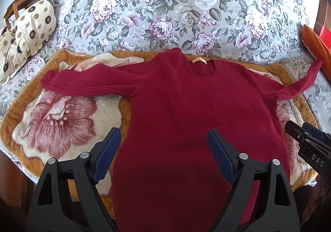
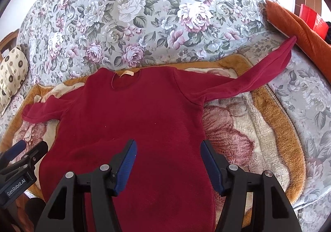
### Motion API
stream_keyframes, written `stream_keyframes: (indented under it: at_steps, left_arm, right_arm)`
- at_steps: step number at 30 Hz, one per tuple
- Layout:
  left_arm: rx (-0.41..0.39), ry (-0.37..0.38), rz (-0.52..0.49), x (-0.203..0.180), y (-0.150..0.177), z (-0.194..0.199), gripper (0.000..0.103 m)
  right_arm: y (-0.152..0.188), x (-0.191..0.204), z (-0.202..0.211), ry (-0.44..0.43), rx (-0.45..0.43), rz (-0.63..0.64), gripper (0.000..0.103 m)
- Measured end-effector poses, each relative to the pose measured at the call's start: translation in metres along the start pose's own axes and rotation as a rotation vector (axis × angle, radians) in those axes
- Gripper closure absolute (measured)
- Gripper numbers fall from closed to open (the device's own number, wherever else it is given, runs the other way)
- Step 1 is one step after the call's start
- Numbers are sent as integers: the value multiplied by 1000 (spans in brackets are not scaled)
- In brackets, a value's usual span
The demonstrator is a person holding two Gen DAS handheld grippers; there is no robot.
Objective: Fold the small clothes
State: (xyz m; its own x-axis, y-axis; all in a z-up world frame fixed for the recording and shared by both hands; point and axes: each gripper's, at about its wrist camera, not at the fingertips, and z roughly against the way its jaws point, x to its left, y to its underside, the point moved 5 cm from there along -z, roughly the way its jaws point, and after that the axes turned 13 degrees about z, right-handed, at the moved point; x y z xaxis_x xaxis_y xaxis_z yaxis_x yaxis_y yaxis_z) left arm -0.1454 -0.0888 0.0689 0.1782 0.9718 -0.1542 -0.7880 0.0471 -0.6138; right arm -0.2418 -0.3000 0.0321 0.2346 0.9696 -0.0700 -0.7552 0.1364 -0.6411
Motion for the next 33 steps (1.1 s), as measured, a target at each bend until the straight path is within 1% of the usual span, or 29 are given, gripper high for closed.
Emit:
stream_keyframes:
  at_steps: [22,33]
  left_arm:
    - [29,-4,3,-6,-5,-24,18]
    - [47,-15,12,-5,-14,-43,18]
  right_arm:
    - [-8,6,-24,-7,26,7,41]
    - [-22,15,-40,-18,31,22,41]
